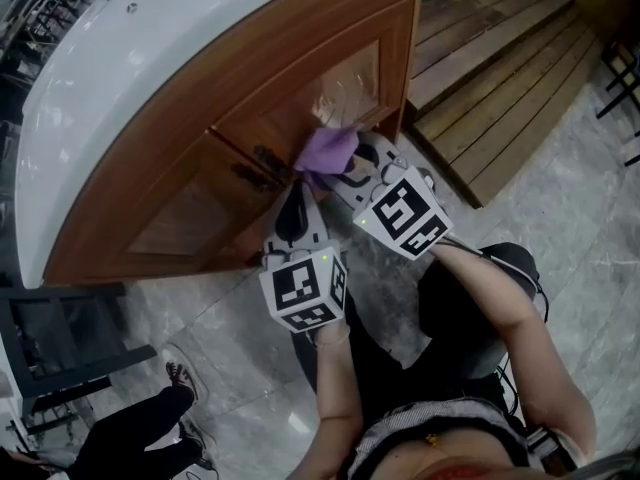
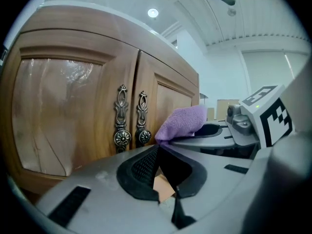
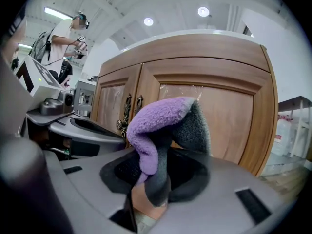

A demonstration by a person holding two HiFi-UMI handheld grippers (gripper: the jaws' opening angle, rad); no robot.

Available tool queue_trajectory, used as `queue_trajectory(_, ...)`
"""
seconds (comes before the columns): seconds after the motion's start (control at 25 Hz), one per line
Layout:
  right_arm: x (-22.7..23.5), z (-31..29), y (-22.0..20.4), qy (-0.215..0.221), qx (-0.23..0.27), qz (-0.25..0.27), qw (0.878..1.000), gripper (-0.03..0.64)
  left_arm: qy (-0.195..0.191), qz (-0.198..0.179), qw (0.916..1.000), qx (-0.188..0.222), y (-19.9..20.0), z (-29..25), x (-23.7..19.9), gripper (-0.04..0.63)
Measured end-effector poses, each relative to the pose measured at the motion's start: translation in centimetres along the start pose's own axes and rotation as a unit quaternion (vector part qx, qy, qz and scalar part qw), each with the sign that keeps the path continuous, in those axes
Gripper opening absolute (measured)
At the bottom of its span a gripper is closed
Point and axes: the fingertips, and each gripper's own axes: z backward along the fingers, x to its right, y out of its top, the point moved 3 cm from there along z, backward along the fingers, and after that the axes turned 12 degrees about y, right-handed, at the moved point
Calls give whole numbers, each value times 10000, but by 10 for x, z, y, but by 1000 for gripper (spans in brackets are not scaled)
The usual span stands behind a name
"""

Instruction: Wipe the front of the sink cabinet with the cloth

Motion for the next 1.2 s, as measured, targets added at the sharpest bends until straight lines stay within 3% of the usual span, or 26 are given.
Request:
queue_trajectory(0.4, -9, -7, 19, 114, 310, 147, 9993, 184, 182, -101, 9997, 104, 8, 5, -16, 0)
queue_trajectory(1.0, -11, -14, 26, 72, 271, 237, 9993, 184, 392, 151, 9989, 197, 12, 7, -30, 0)
queue_trajectory(1.2, -12, -7, 26, 90, 252, 370, 9990, 184, 429, 33, 9988, 220, 9, 4, -25, 0)
